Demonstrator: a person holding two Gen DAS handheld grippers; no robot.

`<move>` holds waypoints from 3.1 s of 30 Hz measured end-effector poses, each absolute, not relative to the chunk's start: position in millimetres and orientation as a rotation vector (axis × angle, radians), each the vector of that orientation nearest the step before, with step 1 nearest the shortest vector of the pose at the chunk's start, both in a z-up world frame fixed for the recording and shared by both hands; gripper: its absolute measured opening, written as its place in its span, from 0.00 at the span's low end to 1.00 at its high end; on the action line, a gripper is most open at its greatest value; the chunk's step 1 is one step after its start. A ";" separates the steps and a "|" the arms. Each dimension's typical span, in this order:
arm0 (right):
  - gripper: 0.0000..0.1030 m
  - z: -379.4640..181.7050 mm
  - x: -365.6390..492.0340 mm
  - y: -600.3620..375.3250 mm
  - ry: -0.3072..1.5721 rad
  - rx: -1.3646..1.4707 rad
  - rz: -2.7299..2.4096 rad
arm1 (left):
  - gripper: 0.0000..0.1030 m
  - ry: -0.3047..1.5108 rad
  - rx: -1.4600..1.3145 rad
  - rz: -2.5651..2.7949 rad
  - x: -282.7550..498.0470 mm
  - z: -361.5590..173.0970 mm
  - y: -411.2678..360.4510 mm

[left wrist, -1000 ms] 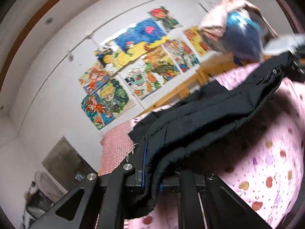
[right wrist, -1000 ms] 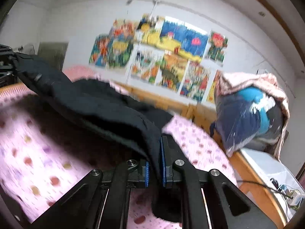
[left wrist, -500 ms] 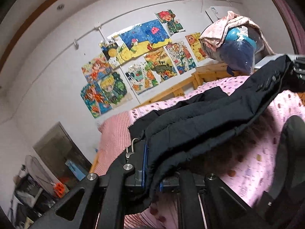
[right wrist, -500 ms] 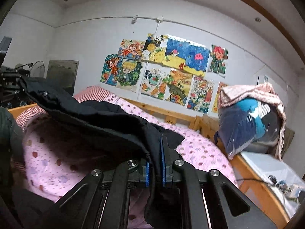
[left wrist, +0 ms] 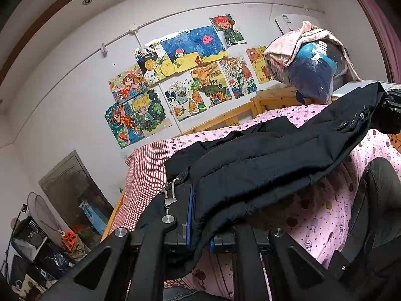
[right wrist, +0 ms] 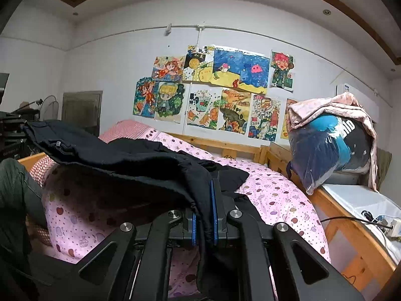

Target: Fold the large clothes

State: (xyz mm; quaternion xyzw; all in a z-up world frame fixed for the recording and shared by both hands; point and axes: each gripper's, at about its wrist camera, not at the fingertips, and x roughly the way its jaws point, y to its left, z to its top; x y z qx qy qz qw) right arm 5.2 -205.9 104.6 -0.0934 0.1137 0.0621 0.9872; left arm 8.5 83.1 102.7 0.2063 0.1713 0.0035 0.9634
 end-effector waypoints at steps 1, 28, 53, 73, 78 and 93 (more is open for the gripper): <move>0.08 105.5 4.1 -207.2 0.226 -0.185 0.126 | 0.09 0.344 0.415 0.006 5.1 103.9 82.5; 0.08 151.9 95.4 -210.4 0.189 -0.167 0.174 | 0.09 0.351 0.390 -0.118 72.4 176.0 79.1; 0.08 156.5 342.0 -170.1 0.261 -0.274 0.085 | 0.10 0.482 0.471 -0.025 300.2 168.2 64.6; 0.08 77.6 416.9 -150.6 0.301 -0.292 -0.032 | 0.12 0.574 0.407 -0.015 400.0 96.7 75.4; 0.09 64.7 436.6 -150.0 0.347 -0.281 -0.031 | 0.12 0.608 0.392 -0.016 419.5 81.7 78.3; 0.24 41.3 448.5 -159.0 0.381 -0.229 -0.015 | 0.25 0.639 0.296 -0.050 426.8 75.9 89.0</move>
